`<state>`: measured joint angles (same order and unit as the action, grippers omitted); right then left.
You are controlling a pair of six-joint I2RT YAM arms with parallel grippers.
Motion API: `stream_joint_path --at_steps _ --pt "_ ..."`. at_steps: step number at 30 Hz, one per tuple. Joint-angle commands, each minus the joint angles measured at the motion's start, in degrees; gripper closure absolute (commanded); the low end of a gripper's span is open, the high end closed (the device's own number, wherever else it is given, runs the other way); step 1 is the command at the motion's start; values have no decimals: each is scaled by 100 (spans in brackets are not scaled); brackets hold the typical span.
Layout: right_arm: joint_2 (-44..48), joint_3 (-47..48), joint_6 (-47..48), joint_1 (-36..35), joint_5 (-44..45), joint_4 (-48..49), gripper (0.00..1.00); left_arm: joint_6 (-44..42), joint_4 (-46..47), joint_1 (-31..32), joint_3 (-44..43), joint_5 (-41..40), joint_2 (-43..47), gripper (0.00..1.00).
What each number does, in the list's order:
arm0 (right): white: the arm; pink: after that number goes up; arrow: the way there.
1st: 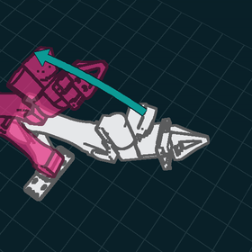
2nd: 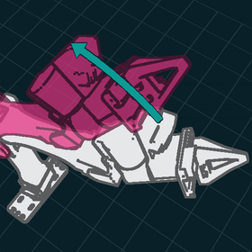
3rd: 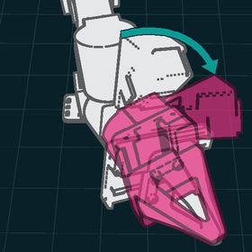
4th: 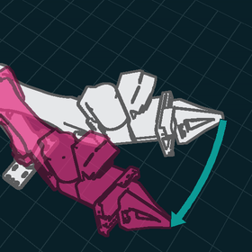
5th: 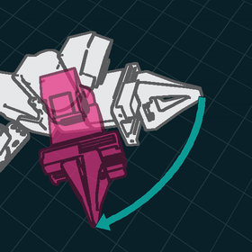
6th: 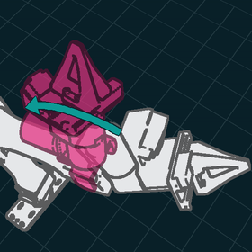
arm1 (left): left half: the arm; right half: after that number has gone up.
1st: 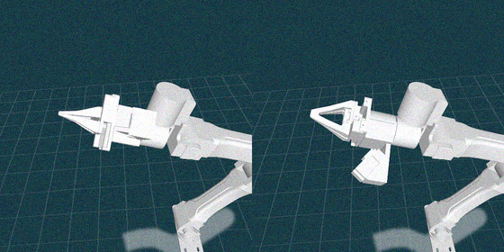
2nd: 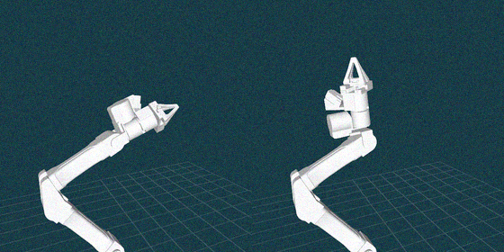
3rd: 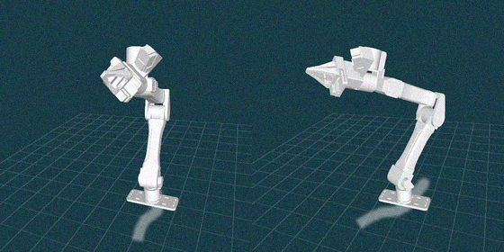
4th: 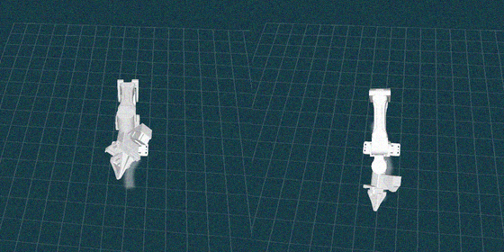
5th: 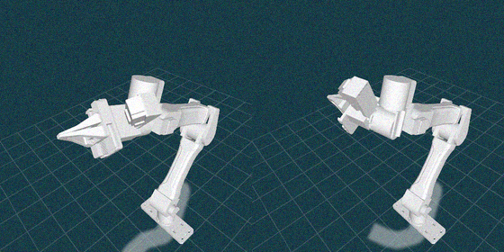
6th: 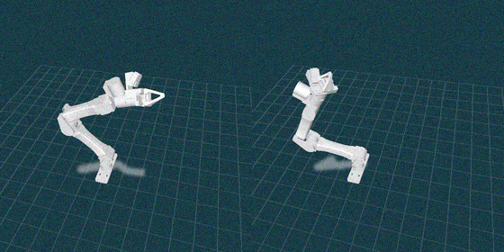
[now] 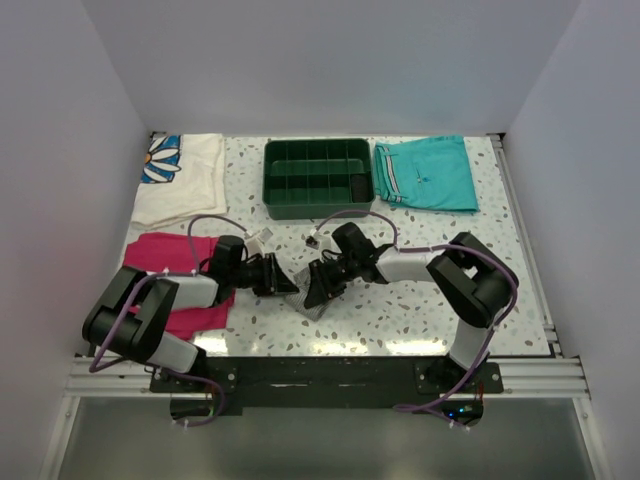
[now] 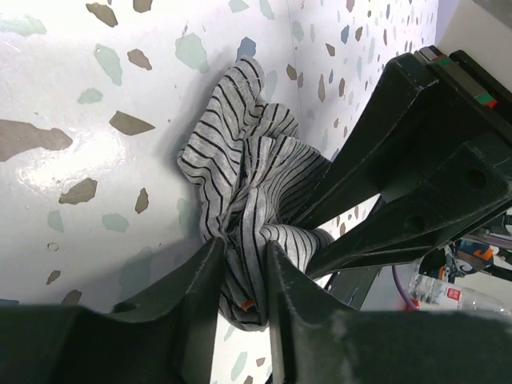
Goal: Roll the underwear
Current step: Roll the underwear to the center of the board.
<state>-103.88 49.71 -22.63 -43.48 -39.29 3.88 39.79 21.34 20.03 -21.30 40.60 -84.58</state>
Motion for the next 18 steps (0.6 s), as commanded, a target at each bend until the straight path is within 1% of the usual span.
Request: stream_joint_path --at_steps 1,2,3,5,7,9,11,12,14,18 --pt "-247 -225 418 24 756 -1038 80 -33 142 45 56 -254 -173 75" --pt "-178 -208 409 33 756 -1038 79 -24 142 71 38 -246 -217 77" --pt "-142 -199 400 33 773 -1064 75 -7 142 71 -14 -254 -278 79" --pt "-11 -155 426 24 878 -1135 71 28 142 150 -49 -281 -331 83" --pt "244 -155 418 16 966 -1179 63 29 90 211 -128 -359 -402 86" --pt "576 -155 426 -19 1142 -1258 58 29 10 317 -216 -438 -428 87" --pt "815 -172 426 -29 1265 -1293 55 29 -86 422 -260 -509 -428 87" --pt "929 -181 435 -72 1414 -1328 52 20 -113 449 -313 -553 -446 87" --pt "1246 -173 453 -108 1634 -1407 51 20 -192 528 -366 -606 -454 87" --pt "1685 -94 707 -309 2407 -1854 45 -15 -253 563 -471 -650 -498 87"
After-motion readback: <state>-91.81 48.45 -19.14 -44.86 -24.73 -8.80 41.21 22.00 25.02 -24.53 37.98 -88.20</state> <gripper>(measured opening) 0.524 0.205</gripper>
